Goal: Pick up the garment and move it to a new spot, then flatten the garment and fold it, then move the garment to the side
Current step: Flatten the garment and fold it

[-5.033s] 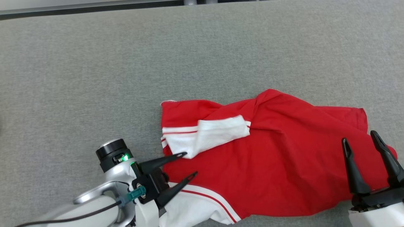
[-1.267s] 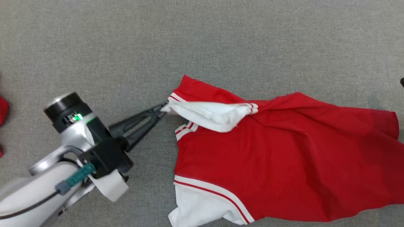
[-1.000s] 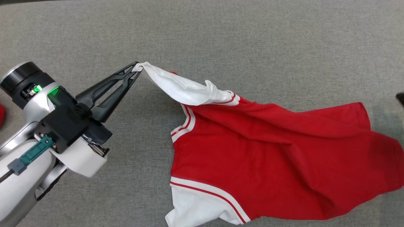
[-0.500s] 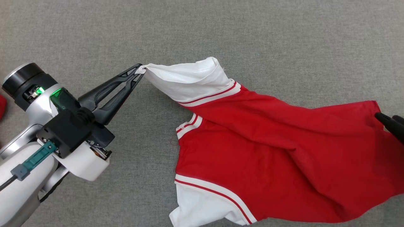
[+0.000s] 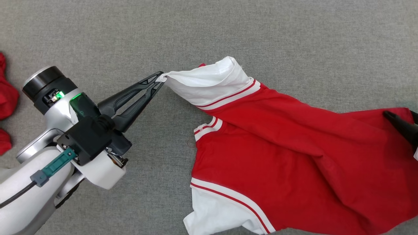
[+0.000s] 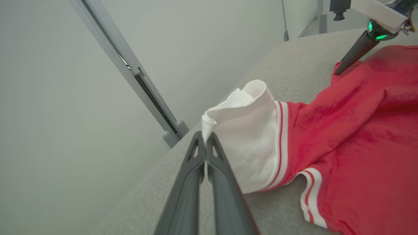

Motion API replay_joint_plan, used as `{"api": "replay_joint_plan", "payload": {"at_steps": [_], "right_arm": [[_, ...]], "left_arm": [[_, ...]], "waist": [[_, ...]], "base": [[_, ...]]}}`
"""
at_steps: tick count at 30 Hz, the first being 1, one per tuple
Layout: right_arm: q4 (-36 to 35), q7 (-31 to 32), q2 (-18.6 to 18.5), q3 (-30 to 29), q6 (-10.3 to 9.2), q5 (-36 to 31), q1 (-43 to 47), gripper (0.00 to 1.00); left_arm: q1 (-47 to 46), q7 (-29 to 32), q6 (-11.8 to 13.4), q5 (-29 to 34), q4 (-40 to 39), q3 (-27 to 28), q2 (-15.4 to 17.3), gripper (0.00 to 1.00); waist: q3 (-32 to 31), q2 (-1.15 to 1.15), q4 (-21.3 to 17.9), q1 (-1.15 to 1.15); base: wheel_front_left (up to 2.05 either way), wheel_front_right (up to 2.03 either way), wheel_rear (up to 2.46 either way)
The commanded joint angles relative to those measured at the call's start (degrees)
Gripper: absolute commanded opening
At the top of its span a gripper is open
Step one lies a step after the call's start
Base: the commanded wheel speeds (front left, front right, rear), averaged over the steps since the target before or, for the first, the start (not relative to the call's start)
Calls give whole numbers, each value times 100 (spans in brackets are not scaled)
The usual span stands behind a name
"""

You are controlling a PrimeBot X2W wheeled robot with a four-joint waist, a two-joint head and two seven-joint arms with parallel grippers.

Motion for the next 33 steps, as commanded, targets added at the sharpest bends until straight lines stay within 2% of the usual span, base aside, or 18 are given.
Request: {"api": "replay_joint_plan", "payload": {"at_steps": [1, 6, 13, 17, 19, 25, 29, 33], "right_arm": [[120, 102, 79, 122, -3, -8, 65, 0], [-217, -160, -167, 213, -3, 145, 124, 0], [-571, -1326, -651, 406, -3, 407, -144, 0], [-507, -2096, -822, 451, -4, 470, -527, 0], [-455, -2248, -855, 465, -4, 484, -667, 0], [188, -2906, -815, 894, -5, 314, -2255, 0], [940, -3419, -532, 1286, -8, -139, -3852, 0], [1905, -4348, -145, 1458, -8, -939, -5414, 0]], "left_arm": [[58, -25, -17, 36, 34, 31, -21, 0], [129, -25, -67, -21, 124, 148, -111, 0], [-44, -25, -272, -338, 199, 619, -292, 0], [-427, -25, -413, -605, 414, 954, -351, 0], [-572, -25, -451, -718, 518, 1017, -355, 0], [-2141, 59, -548, -1126, 1497, 1321, -445, 0], [-3597, 26, -557, -876, 2484, 1421, -634, 0], [-5011, -16, -538, -483, 3317, 1587, -982, 0]], "waist": [[-11, 0, 18, 0], [-186, 0, 2, 0], [-559, 0, -134, 0], [-708, 0, -232, 0], [-719, 0, -259, 0], [-493, 0, -462, 0], [-131, 0, -608, 0], [259, 0, -693, 0]], "base": [[0, 0, 0], [0, 0, 0], [0, 0, 0], [0, 0, 0], [0, 0, 0], [0, 0, 0], [0, 0, 0], [0, 0, 0]]}}
